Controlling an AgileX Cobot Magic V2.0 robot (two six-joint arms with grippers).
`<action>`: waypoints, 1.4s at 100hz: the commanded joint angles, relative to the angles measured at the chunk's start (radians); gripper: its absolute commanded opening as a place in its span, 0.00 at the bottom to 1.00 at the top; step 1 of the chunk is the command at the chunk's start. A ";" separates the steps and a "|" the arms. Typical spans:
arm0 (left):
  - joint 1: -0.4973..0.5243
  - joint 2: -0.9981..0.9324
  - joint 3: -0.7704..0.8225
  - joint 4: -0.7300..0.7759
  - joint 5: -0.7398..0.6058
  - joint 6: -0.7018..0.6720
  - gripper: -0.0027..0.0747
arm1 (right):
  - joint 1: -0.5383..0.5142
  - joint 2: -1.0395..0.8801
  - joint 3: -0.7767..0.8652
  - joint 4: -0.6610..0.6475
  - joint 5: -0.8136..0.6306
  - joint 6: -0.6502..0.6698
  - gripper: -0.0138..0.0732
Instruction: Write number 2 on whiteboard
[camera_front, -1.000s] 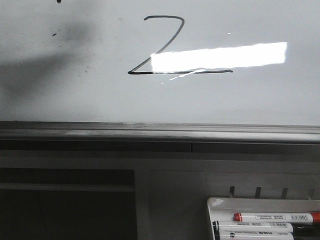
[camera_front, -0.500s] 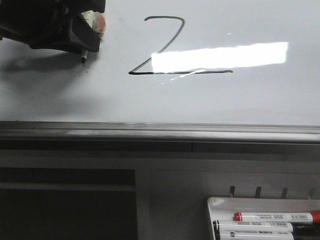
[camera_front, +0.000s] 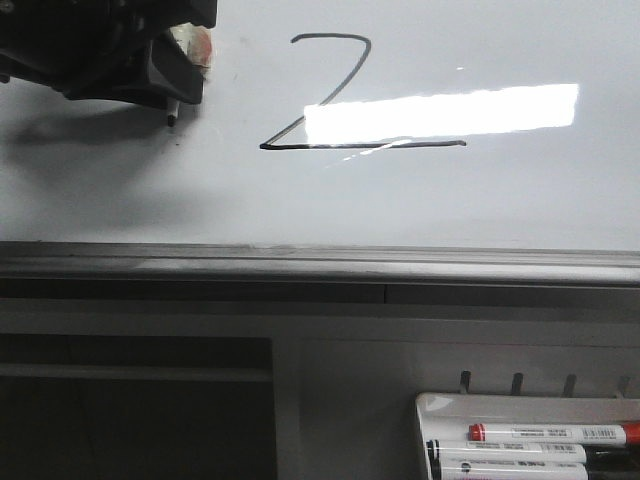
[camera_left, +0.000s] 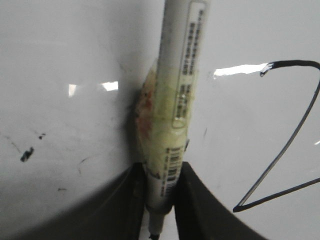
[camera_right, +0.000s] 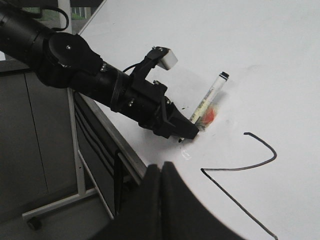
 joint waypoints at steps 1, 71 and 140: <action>0.008 0.013 -0.023 -0.009 -0.116 -0.007 0.29 | -0.007 -0.002 -0.026 0.026 -0.066 -0.002 0.08; 0.008 -0.026 -0.023 -0.009 -0.120 -0.007 0.61 | -0.007 -0.002 -0.026 0.032 -0.066 -0.002 0.08; 0.008 -0.736 0.124 0.161 0.142 0.005 0.16 | -0.007 -0.346 0.085 -0.090 -0.026 0.069 0.08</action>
